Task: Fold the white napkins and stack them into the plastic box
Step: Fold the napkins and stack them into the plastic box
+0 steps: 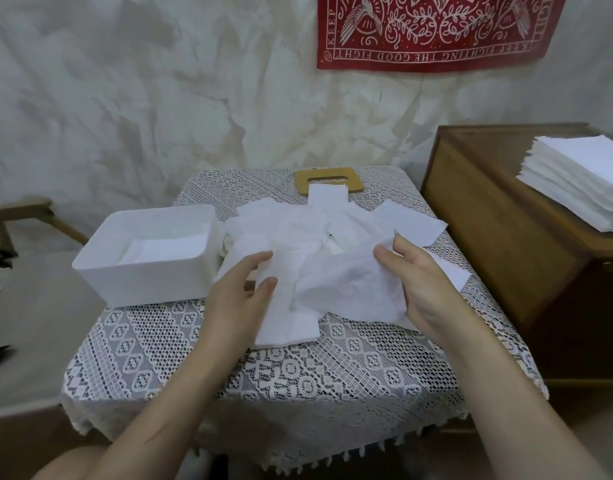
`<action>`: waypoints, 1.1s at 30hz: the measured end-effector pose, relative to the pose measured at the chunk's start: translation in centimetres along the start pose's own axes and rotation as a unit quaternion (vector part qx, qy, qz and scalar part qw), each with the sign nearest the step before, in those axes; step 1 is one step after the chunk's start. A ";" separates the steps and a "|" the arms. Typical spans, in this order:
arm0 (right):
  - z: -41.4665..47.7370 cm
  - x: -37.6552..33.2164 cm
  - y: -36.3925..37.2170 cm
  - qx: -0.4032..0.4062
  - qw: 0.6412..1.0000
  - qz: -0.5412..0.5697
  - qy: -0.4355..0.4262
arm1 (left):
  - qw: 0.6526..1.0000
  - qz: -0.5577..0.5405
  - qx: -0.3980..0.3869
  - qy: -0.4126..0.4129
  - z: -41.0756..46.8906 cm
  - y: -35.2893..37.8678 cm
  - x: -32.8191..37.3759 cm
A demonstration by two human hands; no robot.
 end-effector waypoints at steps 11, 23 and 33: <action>-0.1 -0.4 2.3 -0.040 0.998 0.041 -0.011 | 0.991 0.111 0.030 0.071 -0.4 -0.9 1.5; -0.2 -0.4 1.8 -0.017 0.999 -0.039 -0.020 | 0.955 -0.251 -0.072 -0.141 0.2 0.9 0.8; -0.6 -1.5 0.5 0.021 0.980 -0.168 -0.107 | 0.980 -0.200 -0.017 -0.018 1.0 0.0 1.8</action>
Point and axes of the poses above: each hand's wrist, its own z-axis towards the middle knuckle, its own y-axis out of the palm, x = y × z, the point moved 5 cm from there along z, towards the middle knuckle, and after that the axes turned 10 degrees about y, right-handed, at the moved point
